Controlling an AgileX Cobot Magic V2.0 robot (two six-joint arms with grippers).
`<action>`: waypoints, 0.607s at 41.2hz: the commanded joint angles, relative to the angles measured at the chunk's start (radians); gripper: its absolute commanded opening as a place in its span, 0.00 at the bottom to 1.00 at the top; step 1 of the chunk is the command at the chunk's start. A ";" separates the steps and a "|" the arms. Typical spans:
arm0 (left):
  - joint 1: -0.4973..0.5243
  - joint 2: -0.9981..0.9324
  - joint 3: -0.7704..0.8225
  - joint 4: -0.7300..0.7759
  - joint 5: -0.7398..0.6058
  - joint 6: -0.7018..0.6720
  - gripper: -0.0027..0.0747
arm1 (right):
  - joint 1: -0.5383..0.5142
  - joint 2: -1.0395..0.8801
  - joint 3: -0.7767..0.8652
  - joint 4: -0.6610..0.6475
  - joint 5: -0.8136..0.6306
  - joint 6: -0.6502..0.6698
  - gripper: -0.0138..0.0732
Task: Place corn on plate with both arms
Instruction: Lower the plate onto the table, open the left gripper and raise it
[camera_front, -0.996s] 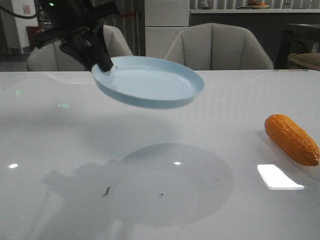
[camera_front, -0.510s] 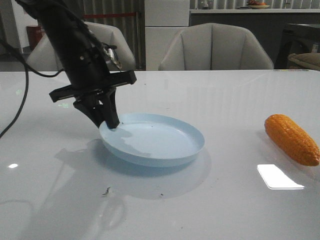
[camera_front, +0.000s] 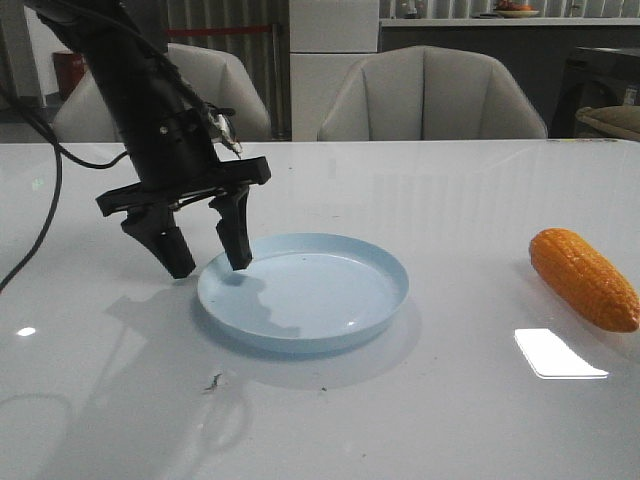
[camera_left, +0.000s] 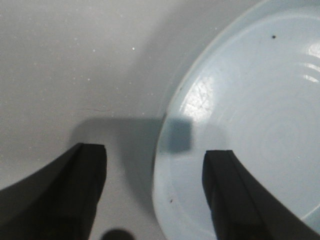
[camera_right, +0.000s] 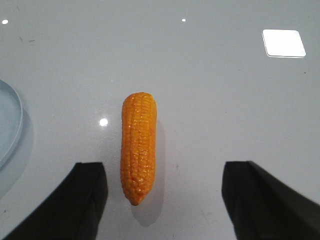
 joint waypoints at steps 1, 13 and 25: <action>-0.007 -0.064 -0.058 -0.020 0.013 0.001 0.69 | -0.001 -0.008 -0.038 -0.010 -0.080 -0.003 0.83; 0.002 -0.064 -0.350 0.013 0.115 0.001 0.60 | -0.001 -0.008 -0.038 -0.010 -0.080 -0.003 0.83; 0.004 -0.134 -0.650 0.201 0.129 0.001 0.50 | -0.001 -0.008 -0.038 -0.010 -0.080 -0.003 0.83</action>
